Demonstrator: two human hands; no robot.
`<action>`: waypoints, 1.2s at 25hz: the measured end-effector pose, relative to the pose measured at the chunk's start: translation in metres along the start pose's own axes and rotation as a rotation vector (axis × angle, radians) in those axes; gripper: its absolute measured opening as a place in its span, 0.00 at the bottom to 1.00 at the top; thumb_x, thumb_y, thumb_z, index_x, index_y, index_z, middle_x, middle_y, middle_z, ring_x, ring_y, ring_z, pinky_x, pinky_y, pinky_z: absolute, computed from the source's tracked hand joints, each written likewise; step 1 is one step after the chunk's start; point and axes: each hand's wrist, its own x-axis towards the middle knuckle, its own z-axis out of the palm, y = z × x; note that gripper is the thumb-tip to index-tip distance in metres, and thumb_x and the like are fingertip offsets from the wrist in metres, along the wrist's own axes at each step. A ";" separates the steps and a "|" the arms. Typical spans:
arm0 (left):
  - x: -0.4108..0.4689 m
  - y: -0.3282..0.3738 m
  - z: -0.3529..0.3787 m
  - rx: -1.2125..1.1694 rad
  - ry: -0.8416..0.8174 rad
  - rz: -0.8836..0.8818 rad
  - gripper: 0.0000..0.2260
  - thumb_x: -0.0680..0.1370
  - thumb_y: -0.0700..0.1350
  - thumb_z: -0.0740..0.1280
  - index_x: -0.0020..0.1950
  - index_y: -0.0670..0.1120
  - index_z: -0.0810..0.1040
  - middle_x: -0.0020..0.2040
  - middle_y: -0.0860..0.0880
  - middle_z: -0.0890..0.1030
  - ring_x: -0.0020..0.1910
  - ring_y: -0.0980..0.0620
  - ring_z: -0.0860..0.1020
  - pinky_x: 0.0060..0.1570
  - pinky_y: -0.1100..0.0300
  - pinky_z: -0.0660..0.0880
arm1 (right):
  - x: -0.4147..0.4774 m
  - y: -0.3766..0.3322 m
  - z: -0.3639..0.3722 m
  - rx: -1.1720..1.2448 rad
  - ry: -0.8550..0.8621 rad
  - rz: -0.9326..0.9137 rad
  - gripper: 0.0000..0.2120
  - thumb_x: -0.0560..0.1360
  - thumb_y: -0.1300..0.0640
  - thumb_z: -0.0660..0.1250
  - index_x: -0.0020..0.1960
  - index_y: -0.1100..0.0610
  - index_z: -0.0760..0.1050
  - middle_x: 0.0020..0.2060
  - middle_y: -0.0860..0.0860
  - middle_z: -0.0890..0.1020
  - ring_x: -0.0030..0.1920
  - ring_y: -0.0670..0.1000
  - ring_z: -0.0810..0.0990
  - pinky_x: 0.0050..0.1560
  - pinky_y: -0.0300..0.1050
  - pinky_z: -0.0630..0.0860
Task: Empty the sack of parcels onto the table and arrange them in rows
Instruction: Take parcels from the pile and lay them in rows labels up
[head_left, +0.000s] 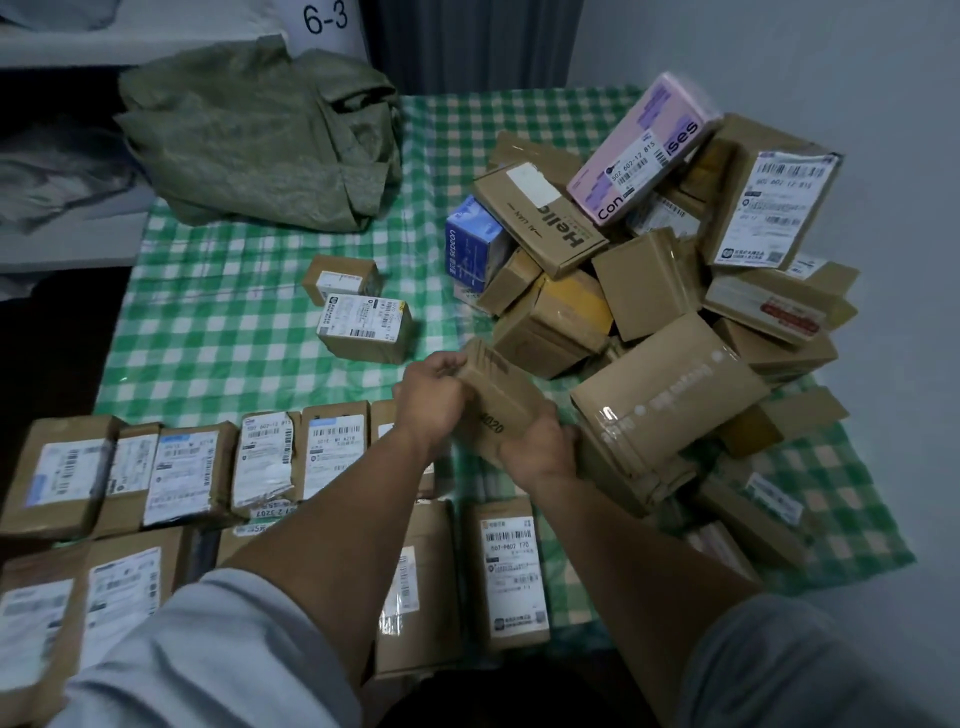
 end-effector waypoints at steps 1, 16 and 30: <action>-0.006 0.004 -0.005 -0.053 -0.031 -0.002 0.17 0.68 0.33 0.68 0.47 0.54 0.84 0.46 0.50 0.83 0.50 0.47 0.80 0.47 0.56 0.78 | -0.003 0.000 0.003 -0.024 -0.002 -0.002 0.42 0.67 0.51 0.74 0.77 0.51 0.59 0.66 0.61 0.68 0.62 0.65 0.74 0.66 0.59 0.73; -0.012 -0.009 -0.023 -0.228 0.093 -0.026 0.05 0.81 0.44 0.66 0.53 0.44 0.79 0.45 0.48 0.79 0.43 0.49 0.76 0.43 0.57 0.74 | -0.008 0.006 -0.002 0.159 0.047 0.000 0.46 0.62 0.39 0.74 0.73 0.55 0.60 0.64 0.55 0.74 0.61 0.57 0.75 0.60 0.54 0.76; -0.009 -0.017 -0.028 -0.254 0.087 -0.134 0.23 0.79 0.37 0.65 0.73 0.47 0.69 0.51 0.46 0.81 0.42 0.49 0.78 0.37 0.57 0.72 | 0.010 -0.002 -0.010 0.462 -0.154 -0.006 0.12 0.77 0.49 0.66 0.56 0.54 0.80 0.50 0.53 0.85 0.49 0.54 0.84 0.45 0.47 0.81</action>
